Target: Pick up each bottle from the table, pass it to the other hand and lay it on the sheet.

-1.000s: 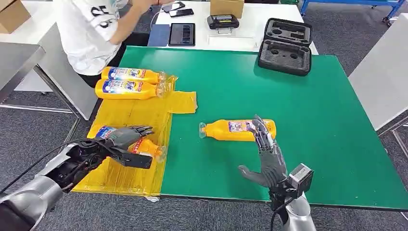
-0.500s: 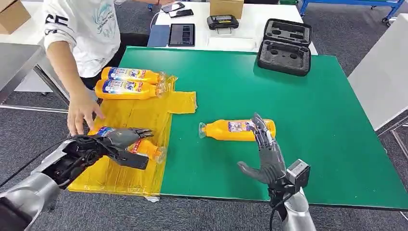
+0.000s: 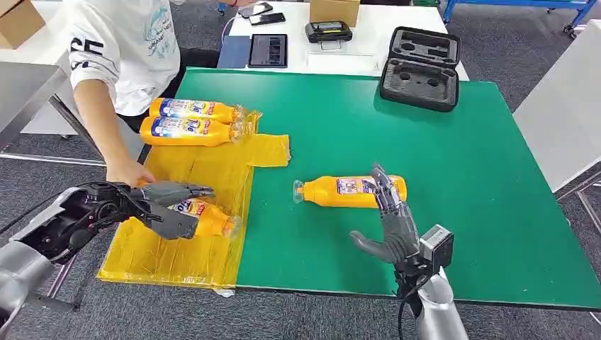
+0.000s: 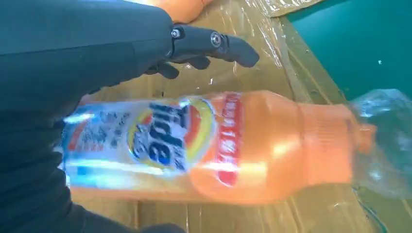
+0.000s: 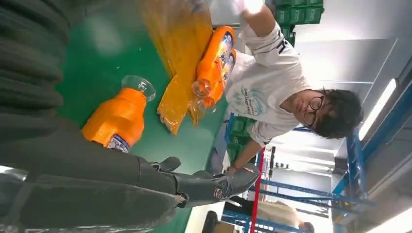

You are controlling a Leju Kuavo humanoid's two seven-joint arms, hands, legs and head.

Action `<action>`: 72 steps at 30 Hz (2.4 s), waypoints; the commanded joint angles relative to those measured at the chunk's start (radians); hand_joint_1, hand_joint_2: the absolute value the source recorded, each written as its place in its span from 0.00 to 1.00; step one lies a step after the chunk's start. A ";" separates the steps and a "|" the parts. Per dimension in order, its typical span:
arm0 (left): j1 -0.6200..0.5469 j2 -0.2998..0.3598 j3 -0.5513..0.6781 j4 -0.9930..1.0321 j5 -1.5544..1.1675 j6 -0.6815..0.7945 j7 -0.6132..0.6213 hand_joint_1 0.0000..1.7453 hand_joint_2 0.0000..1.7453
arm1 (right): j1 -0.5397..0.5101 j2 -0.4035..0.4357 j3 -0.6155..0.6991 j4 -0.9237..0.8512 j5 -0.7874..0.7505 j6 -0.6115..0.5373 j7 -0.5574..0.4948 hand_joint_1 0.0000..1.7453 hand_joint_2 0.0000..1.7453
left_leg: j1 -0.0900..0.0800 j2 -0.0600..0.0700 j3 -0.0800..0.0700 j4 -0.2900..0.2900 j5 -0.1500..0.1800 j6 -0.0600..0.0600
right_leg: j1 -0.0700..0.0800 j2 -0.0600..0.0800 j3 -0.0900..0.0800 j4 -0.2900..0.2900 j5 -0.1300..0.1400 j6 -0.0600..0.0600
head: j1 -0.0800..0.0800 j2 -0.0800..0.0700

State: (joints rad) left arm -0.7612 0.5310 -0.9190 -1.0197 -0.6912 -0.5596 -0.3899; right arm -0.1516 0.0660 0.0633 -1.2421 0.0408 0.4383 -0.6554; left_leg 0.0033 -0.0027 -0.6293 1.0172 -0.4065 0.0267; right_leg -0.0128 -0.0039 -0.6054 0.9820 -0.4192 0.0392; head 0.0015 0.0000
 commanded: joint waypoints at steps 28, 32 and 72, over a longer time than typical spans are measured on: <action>0.689 -0.573 0.715 -0.397 0.273 0.852 -0.233 0.00 1.00 | -0.337 -0.152 -0.009 0.327 0.491 -0.352 0.268 0.00 1.00 | -0.006 0.005 -0.001 0.000 -0.001 0.004 | -0.005 0.003 -0.001 -0.003 0.002 0.002 | 0.000 0.000; 0.686 -0.574 0.718 -0.392 0.272 0.851 -0.234 0.00 1.00 | -0.332 -0.150 -0.004 0.329 0.494 -0.360 0.265 0.00 1.00 | -0.005 0.005 -0.001 0.000 -0.001 0.004 | -0.003 0.003 -0.001 -0.003 0.002 0.003 | 0.000 0.000; 0.684 -0.594 0.735 -0.319 0.261 0.906 -0.223 0.00 1.00 | -0.792 -0.144 0.396 0.920 0.648 -0.088 0.398 0.00 1.00 | -0.004 0.003 -0.002 0.000 0.000 0.004 | -0.003 0.001 -0.001 -0.001 0.001 0.003 | 0.000 0.000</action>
State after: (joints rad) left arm -0.0650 -0.0626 -0.2007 -1.3950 -0.4311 0.3460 -0.6165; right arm -0.8655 -0.0622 0.4242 -0.4051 0.6966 0.3544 -0.2598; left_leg -0.0005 0.0003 -0.6343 1.0176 -0.4050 0.0323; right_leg -0.0160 -0.0028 -0.6096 0.9810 -0.4161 0.0433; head 0.0015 0.0000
